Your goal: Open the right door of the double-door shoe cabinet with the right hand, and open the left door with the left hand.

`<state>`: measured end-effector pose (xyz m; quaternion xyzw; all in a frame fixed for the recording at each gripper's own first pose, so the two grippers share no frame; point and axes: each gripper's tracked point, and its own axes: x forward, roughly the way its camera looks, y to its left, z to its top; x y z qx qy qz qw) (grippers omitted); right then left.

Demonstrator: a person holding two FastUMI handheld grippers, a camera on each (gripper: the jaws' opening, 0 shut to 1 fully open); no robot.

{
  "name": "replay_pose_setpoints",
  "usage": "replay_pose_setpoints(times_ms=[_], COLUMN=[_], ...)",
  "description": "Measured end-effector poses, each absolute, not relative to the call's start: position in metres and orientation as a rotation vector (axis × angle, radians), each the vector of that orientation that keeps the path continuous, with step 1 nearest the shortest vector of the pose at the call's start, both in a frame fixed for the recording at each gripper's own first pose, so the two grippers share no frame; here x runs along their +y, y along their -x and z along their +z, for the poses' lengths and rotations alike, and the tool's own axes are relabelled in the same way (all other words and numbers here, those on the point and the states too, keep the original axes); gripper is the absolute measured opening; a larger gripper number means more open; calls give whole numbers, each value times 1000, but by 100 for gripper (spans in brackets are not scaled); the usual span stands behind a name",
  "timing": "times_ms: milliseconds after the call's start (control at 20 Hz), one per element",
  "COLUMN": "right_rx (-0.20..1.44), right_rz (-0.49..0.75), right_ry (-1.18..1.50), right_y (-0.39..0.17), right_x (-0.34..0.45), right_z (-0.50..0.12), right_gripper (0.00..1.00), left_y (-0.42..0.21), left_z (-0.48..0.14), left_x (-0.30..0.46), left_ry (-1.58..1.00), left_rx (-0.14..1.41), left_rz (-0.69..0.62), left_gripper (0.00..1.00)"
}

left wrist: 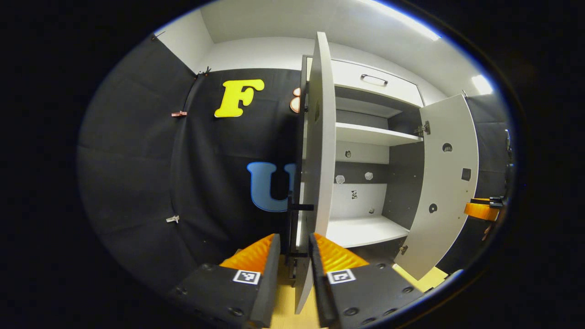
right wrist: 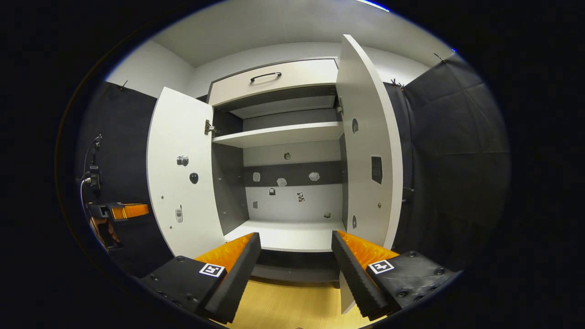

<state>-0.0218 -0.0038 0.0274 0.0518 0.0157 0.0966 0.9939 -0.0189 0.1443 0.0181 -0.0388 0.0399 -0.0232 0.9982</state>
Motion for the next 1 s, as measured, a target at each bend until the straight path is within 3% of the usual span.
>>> replay_pose_setpoints(times_ms=[200, 1000], right_rx=[31, 4], right_rz=[201, 156], right_ry=[-98, -106], right_y=[21, 20], right_x=[-3, -18], right_z=[28, 32], right_gripper=[98, 98], left_y=[24, 25], left_z=[25, 21], left_x=[127, 37], left_ry=[66, 38], left_rx=[62, 50], left_rz=[-60, -133], left_gripper=[97, 96])
